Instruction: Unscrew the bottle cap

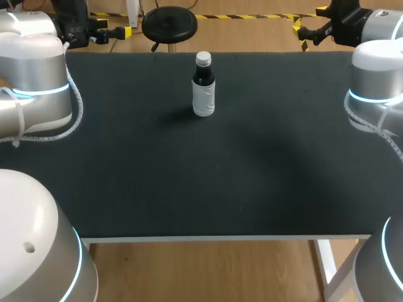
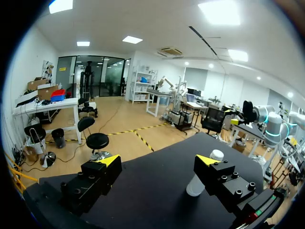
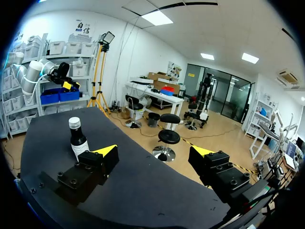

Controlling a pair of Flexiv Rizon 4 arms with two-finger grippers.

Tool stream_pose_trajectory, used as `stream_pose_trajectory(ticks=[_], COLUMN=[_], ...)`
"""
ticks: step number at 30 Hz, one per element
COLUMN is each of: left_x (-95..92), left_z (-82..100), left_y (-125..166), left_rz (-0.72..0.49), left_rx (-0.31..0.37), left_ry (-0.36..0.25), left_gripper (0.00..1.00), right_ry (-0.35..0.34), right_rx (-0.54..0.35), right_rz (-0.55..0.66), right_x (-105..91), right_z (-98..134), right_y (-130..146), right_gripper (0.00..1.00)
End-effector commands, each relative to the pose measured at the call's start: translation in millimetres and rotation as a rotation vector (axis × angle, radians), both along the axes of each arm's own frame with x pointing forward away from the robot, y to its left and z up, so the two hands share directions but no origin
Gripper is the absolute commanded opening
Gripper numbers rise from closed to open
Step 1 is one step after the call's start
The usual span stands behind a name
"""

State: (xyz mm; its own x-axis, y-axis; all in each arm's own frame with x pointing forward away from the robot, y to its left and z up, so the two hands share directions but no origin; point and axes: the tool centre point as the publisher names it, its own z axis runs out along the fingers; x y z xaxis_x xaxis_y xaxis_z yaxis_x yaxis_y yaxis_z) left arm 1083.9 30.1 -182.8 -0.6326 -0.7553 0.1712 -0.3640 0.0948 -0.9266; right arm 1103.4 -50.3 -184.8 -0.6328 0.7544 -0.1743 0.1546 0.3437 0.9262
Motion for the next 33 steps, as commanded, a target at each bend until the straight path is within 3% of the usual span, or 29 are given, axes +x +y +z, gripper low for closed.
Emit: stream_pose_trajectory(ticks=[1,14,16,19,25,28,33], left_x=[-0.1,-0.1,-0.6,-0.1,0.4,1.1,0.5], left_z=[0.6,0.6,-1.7,-7.6,-19.7,-31.1,-49.5], left_y=[0.0,0.0,-0.5,-2.2,-9.5,-15.0,-25.7], left_rz=[0.000,0.000,-0.090,-0.178,-0.367,-0.470,-0.614], left_rx=[0.001,0.001,-0.031,-0.013,-0.046,-0.064,-0.144], left_ry=[0.002,0.002,-0.002,-0.020,-0.063,-0.110,-0.175], left_gripper=[1.00,1.00,1.00,1.00,1.00,1.00,1.00], right_ry=[0.000,0.000,0.000,0.000,0.000,0.000,0.000], right_rx=[0.000,0.000,0.000,0.000,0.000,0.000,0.000], right_rz=[0.000,0.000,0.000,0.000,0.000,0.000,0.000], right_x=[0.2,0.2,0.2,0.2,0.2,0.2,0.2], right_z=[-0.1,-0.1,-0.1,-0.1,-0.1,-0.1,-0.1], right_y=[-0.1,-0.1,-0.1,-0.1,-0.1,-0.1,-0.1], right_gripper=[1.00,1.00,1.00,1.00,1.00,1.00,1.00])
